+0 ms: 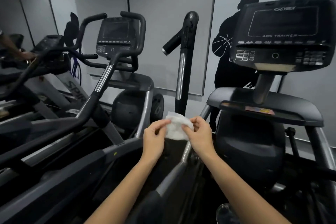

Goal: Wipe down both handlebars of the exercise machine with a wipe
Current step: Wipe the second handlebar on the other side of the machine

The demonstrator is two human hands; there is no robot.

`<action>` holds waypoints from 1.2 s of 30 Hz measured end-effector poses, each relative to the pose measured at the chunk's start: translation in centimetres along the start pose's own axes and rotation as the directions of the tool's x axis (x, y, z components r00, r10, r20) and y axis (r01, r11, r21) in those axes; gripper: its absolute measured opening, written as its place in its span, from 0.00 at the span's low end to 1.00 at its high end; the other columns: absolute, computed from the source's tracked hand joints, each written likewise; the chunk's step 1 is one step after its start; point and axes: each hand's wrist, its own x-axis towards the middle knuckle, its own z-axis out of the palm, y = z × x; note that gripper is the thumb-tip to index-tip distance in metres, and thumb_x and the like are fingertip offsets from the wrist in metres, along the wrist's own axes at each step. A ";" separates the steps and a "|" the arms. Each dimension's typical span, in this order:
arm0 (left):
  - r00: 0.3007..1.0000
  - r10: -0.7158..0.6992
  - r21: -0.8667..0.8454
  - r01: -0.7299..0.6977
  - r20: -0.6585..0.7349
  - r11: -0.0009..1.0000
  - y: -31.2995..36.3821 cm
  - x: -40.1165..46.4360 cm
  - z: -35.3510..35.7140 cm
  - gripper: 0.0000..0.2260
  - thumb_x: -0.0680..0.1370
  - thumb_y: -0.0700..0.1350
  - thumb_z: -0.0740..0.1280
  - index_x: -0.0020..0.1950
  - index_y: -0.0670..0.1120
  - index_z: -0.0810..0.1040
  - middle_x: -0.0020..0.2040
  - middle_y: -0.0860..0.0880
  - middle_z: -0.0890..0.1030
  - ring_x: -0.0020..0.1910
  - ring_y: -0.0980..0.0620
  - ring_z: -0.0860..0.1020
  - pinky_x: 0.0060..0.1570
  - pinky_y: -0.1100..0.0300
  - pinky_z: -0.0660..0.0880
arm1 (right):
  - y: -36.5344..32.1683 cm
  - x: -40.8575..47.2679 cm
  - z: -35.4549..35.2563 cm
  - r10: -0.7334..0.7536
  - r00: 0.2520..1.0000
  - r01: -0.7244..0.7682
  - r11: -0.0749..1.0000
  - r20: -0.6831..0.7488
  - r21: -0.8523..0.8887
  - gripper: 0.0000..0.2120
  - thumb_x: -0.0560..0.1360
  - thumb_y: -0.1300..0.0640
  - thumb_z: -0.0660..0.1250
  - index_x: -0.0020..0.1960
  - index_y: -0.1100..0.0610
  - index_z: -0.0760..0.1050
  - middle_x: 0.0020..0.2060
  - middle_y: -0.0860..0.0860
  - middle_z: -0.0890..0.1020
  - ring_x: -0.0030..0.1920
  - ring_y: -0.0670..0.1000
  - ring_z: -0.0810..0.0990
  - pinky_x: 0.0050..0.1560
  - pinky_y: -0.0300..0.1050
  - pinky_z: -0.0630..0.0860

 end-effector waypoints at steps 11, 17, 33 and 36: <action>0.993 0.065 0.169 -0.081 0.102 0.982 -4.1 7.3 1.7 0.11 0.77 0.42 0.65 0.60 0.47 0.78 0.57 0.56 0.70 0.62 0.53 0.68 0.63 0.55 0.69 | 1.6 5.4 4.3 -0.091 0.955 0.034 0.979 -0.281 -0.203 0.11 0.70 0.58 0.72 0.46 0.54 0.70 0.38 0.48 0.75 0.39 0.44 0.73 0.38 0.32 0.70; 0.995 0.052 0.027 -0.054 0.083 0.998 -3.7 6.6 3.3 0.15 0.76 0.43 0.67 0.63 0.45 0.75 0.52 0.52 0.74 0.48 0.58 0.75 0.51 0.66 0.74 | 2.2 5.4 3.0 -0.054 0.959 0.031 0.996 -0.277 -0.087 0.15 0.71 0.54 0.72 0.52 0.56 0.70 0.43 0.47 0.76 0.42 0.45 0.76 0.40 0.33 0.74; 0.994 0.030 -0.095 -0.020 0.103 0.995 -3.9 7.1 4.2 0.12 0.75 0.44 0.68 0.59 0.51 0.78 0.42 0.60 0.81 0.45 0.63 0.80 0.48 0.65 0.76 | 7.2 3.1 3.1 -0.112 0.989 0.138 0.936 0.099 -0.323 0.25 0.79 0.63 0.54 0.75 0.51 0.57 0.40 0.55 0.80 0.36 0.54 0.78 0.39 0.52 0.76; 0.996 0.073 -0.111 -0.068 0.045 0.992 -2.5 7.7 4.7 0.11 0.76 0.44 0.67 0.47 0.63 0.77 0.37 0.57 0.81 0.40 0.62 0.80 0.43 0.66 0.76 | 7.3 3.1 3.3 -0.116 0.989 0.139 0.944 0.094 -0.300 0.26 0.79 0.63 0.54 0.75 0.51 0.55 0.45 0.57 0.81 0.39 0.55 0.80 0.41 0.51 0.76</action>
